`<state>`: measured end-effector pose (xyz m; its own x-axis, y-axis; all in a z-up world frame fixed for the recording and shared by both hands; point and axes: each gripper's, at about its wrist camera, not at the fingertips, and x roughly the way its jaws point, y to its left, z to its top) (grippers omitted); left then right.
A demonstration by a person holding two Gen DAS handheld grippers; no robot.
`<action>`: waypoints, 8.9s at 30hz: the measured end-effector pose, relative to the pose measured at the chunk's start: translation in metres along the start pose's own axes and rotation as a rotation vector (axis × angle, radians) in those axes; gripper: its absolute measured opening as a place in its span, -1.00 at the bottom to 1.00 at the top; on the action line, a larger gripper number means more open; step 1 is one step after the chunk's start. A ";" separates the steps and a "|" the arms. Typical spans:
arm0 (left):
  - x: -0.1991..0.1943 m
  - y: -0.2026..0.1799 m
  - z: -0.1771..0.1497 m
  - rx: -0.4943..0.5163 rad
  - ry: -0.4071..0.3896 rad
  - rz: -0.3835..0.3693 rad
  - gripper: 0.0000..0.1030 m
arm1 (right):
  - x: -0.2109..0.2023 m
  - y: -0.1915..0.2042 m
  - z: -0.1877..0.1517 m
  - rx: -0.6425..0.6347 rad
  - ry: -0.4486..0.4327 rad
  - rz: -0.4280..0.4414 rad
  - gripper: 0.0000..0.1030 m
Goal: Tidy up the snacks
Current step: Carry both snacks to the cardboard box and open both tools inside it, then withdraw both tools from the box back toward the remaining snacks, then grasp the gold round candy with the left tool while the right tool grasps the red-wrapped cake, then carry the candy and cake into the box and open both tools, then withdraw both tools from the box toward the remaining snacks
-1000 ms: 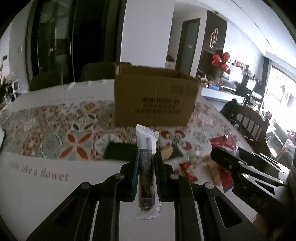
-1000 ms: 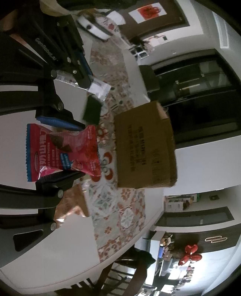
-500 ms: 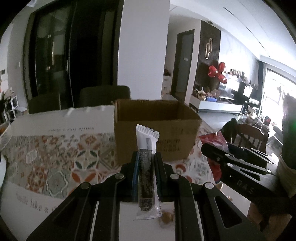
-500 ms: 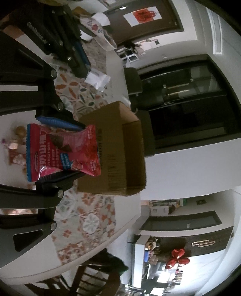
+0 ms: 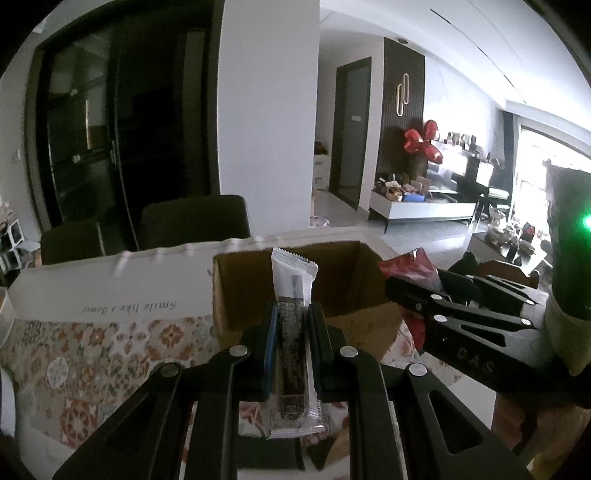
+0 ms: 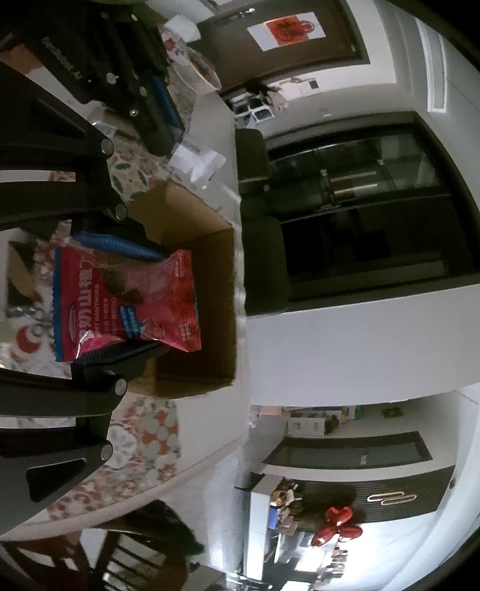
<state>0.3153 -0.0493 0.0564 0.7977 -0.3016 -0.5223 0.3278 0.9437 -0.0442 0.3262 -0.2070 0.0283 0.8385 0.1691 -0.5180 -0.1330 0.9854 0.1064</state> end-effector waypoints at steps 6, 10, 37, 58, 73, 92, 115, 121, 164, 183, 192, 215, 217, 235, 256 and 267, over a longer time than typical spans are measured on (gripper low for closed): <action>0.029 0.007 0.027 -0.021 0.038 -0.051 -0.67 | 0.026 -0.008 0.028 -0.022 0.049 0.005 -0.17; 0.049 0.009 0.040 -0.028 0.053 -0.055 -0.67 | 0.050 -0.014 0.043 -0.029 0.102 0.010 -0.17; 0.072 0.008 0.027 0.012 0.067 0.058 0.08 | 0.073 -0.032 0.033 -0.024 0.114 -0.097 0.26; -0.033 -0.017 -0.035 0.030 -0.010 0.010 0.20 | -0.042 -0.011 -0.031 -0.015 -0.002 -0.083 0.26; -0.063 -0.035 -0.104 0.066 0.035 0.004 0.20 | -0.079 0.000 -0.099 -0.041 0.021 -0.117 0.26; -0.054 -0.047 -0.172 0.133 0.108 -0.056 0.13 | -0.074 0.011 -0.169 -0.048 0.149 -0.082 0.25; -0.004 -0.057 -0.208 0.192 0.222 -0.137 -0.21 | -0.022 0.010 -0.198 -0.027 0.282 -0.032 -0.07; 0.008 -0.055 -0.212 0.169 0.251 -0.149 -0.25 | -0.011 0.009 -0.200 -0.021 0.303 -0.027 -0.13; 0.013 -0.037 -0.200 -0.001 0.276 -0.118 -0.40 | -0.005 0.011 -0.199 0.026 0.313 -0.005 -0.52; -0.065 -0.034 -0.150 -0.030 0.077 -0.062 -0.41 | -0.067 0.022 -0.161 0.025 0.130 0.019 -0.52; -0.077 -0.033 -0.117 -0.009 -0.020 -0.041 -0.41 | -0.085 0.025 -0.130 0.004 0.015 0.020 -0.52; -0.041 -0.023 -0.009 0.073 -0.166 0.012 -0.41 | -0.053 0.005 -0.022 -0.020 -0.098 0.025 -0.52; -0.033 -0.020 -0.002 0.074 -0.162 0.018 -0.41 | -0.046 0.003 -0.015 -0.020 -0.092 0.020 -0.52; 0.056 -0.003 0.029 0.053 -0.007 0.020 -0.41 | 0.043 -0.023 0.027 -0.013 0.057 0.004 -0.52; 0.069 0.001 0.018 0.039 0.014 0.129 0.56 | 0.055 -0.034 0.017 -0.028 0.077 -0.095 0.07; 0.019 -0.012 0.000 0.007 -0.038 0.121 0.60 | 0.003 -0.027 0.001 -0.026 0.006 -0.093 0.07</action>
<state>0.3264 -0.0659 0.0471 0.8500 -0.1909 -0.4910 0.2316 0.9726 0.0227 0.3329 -0.2335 0.0251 0.8445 0.0769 -0.5300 -0.0684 0.9970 0.0356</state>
